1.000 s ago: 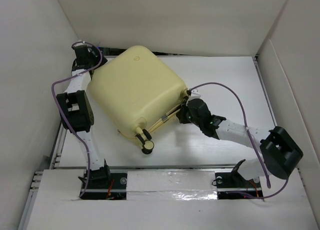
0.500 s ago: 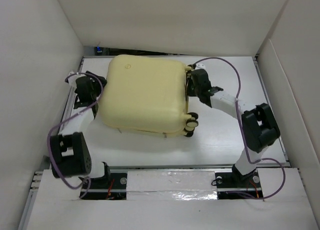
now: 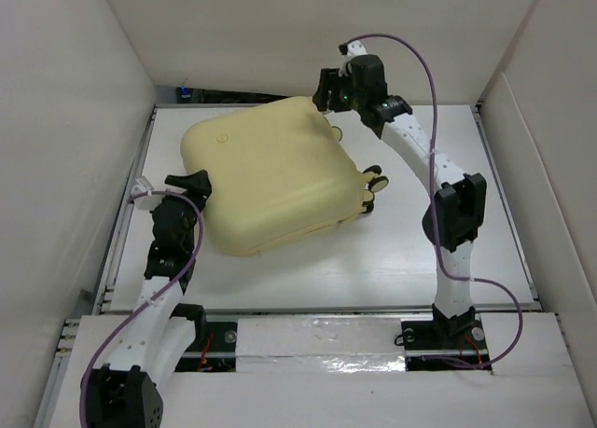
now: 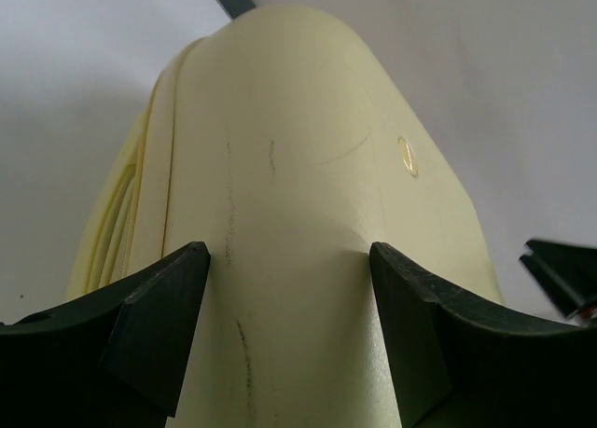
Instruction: Pack the luggage
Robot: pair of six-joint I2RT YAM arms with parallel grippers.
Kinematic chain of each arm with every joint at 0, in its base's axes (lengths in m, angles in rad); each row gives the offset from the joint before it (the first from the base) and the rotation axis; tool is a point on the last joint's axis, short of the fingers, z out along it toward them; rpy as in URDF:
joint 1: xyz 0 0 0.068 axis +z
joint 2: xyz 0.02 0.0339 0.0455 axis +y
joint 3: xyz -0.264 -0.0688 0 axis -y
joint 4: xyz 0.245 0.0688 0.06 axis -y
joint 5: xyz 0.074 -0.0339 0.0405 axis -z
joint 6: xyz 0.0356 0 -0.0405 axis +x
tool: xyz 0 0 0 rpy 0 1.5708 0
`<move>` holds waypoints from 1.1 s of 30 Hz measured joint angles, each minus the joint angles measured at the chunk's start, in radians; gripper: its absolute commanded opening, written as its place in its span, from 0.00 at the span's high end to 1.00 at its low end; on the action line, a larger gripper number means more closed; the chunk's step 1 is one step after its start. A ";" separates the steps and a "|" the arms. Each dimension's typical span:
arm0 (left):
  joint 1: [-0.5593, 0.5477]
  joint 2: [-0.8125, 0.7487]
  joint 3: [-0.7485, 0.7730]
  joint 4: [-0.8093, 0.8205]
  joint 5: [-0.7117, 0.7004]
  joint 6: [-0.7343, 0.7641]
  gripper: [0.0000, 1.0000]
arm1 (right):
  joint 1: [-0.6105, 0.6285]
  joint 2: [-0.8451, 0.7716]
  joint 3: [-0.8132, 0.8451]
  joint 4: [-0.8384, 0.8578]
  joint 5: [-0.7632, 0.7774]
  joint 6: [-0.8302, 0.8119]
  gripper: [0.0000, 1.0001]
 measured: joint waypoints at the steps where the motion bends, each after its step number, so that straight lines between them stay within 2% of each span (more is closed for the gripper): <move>1: -0.005 -0.025 -0.014 -0.010 0.002 -0.003 0.34 | 0.007 0.006 0.051 -0.012 -0.014 -0.003 0.24; 2: -0.011 -0.043 -0.023 -0.021 0.006 -0.003 0.34 | 0.012 0.003 0.080 -0.016 -0.028 -0.004 0.16; 5: -0.020 -0.056 -0.032 -0.019 0.023 -0.004 0.34 | 0.027 -0.099 0.004 0.004 -0.052 -0.003 0.10; 6: -0.020 -0.053 -0.034 -0.013 0.025 -0.005 0.34 | 0.029 -0.155 -0.062 0.016 -0.055 -0.002 0.11; 7: -0.019 -0.051 -0.039 -0.002 0.027 -0.006 0.34 | 0.031 -0.230 -0.163 0.048 -0.054 -0.001 0.17; 8: -0.019 -0.049 -0.044 0.010 0.029 -0.007 0.34 | 0.032 -0.330 -0.299 0.077 -0.052 0.005 0.52; 9: -0.019 -0.047 -0.049 0.021 0.029 -0.008 0.34 | 0.035 -0.414 -0.400 0.089 -0.046 0.005 0.73; 11: -0.018 -0.047 -0.061 0.045 0.031 -0.009 0.35 | 0.042 -0.609 -0.638 0.176 -0.023 0.035 1.00; 13: -0.018 -0.054 -0.077 0.069 0.032 -0.010 0.37 | 0.055 -0.817 -0.875 0.248 -0.008 0.067 1.00; 14: -0.018 -0.059 -0.085 0.078 0.033 -0.010 0.37 | 0.066 -0.913 -0.977 0.280 0.000 0.082 1.00; 16: -0.018 -0.069 -0.103 0.101 0.039 -0.010 0.40 | 0.078 -1.038 -1.107 0.305 0.018 0.113 0.90; 17: -0.018 -0.071 -0.114 0.120 0.044 -0.009 0.41 | 0.083 -1.128 -1.191 0.309 0.027 0.127 0.75; 18: -0.017 -0.071 -0.126 0.142 0.049 -0.009 0.41 | 0.084 -1.168 -1.231 0.309 0.041 0.143 0.68; 19: -0.017 -0.069 -0.133 0.155 0.054 -0.009 0.41 | 0.083 -1.204 -1.269 0.308 0.057 0.154 0.49; 20: -0.017 -0.065 -0.143 0.180 0.064 -0.009 0.41 | 0.079 -1.229 -1.301 0.304 0.069 0.171 0.49; 21: -0.018 -0.056 -0.148 0.200 0.073 -0.008 0.41 | 0.077 -1.250 -1.329 0.299 0.078 0.174 0.32; 22: -0.022 -0.045 -0.150 0.216 0.075 -0.003 0.41 | 0.070 -1.268 -1.353 0.293 0.083 0.190 0.27; 23: -0.035 -0.034 -0.150 0.228 0.069 0.002 0.41 | 0.062 -1.283 -1.374 0.291 0.086 0.200 0.23; 25: -0.100 -0.020 -0.144 0.240 0.001 0.018 0.40 | 0.036 -1.291 -1.398 0.293 0.089 0.215 0.22; 29: -0.311 -0.016 -0.121 0.212 -0.151 0.053 0.39 | -0.050 -1.218 -1.398 0.332 0.050 0.235 0.23; 33: -0.507 0.011 -0.082 0.167 -0.224 0.071 0.35 | -0.151 -1.137 -1.392 0.366 -0.018 0.251 0.19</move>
